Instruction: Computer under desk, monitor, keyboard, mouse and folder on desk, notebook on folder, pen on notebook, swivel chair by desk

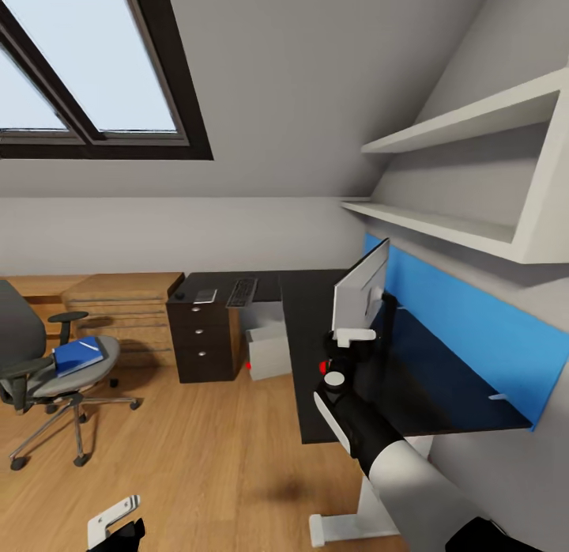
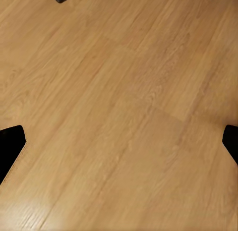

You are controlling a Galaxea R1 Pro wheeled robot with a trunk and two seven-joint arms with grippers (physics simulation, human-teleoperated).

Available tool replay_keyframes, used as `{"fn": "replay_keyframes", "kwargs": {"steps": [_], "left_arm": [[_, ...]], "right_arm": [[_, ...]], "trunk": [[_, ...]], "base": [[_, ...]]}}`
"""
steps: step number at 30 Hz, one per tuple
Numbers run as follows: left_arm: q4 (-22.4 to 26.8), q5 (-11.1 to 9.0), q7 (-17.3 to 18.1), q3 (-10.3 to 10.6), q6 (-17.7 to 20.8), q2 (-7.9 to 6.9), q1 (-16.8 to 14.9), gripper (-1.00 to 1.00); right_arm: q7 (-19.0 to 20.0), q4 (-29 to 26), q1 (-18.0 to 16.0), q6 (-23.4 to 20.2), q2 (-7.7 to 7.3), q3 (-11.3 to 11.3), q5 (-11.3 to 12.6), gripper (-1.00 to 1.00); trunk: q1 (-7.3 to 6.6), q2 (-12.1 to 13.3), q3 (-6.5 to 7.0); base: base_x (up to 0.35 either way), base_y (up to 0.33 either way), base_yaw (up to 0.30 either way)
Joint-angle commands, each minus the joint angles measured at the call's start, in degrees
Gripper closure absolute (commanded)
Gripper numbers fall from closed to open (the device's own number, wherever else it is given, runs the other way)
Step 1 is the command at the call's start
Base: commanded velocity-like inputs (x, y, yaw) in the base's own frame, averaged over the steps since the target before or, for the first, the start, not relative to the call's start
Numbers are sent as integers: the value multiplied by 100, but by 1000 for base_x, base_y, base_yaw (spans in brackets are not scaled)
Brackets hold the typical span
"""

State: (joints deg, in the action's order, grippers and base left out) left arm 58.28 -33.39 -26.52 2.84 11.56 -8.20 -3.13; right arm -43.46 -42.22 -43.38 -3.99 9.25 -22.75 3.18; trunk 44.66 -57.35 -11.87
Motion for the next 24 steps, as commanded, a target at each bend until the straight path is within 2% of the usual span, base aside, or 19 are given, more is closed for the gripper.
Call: {"fn": "replay_keyframes", "kwargs": {"steps": [1,7,12,24], "left_arm": [[8,-36,-47,24,12,-10,-4,-100],[8,-36,-47,24,11,-13,-4,-100],[8,-36,-47,24,5,-14,-4,-100],[7,-35,-48,40,-104,-1,-4,-100]], "right_arm": [[-43,-6,-7,-40,-1,-32,33,-100],[-31,-6,-4,-36,6,-44,36,-100],[-22,-6,4,-21,7,-45,34,-100],[-11,-5,14,-6,-50,10,34,-100]], "trunk": [[1,-7,-9],[1,-7,-9],[1,-7,-9],[1,-7,-9]], "base": [[-1,282,0],[41,270,0],[219,188,0],[120,22,0]]}}
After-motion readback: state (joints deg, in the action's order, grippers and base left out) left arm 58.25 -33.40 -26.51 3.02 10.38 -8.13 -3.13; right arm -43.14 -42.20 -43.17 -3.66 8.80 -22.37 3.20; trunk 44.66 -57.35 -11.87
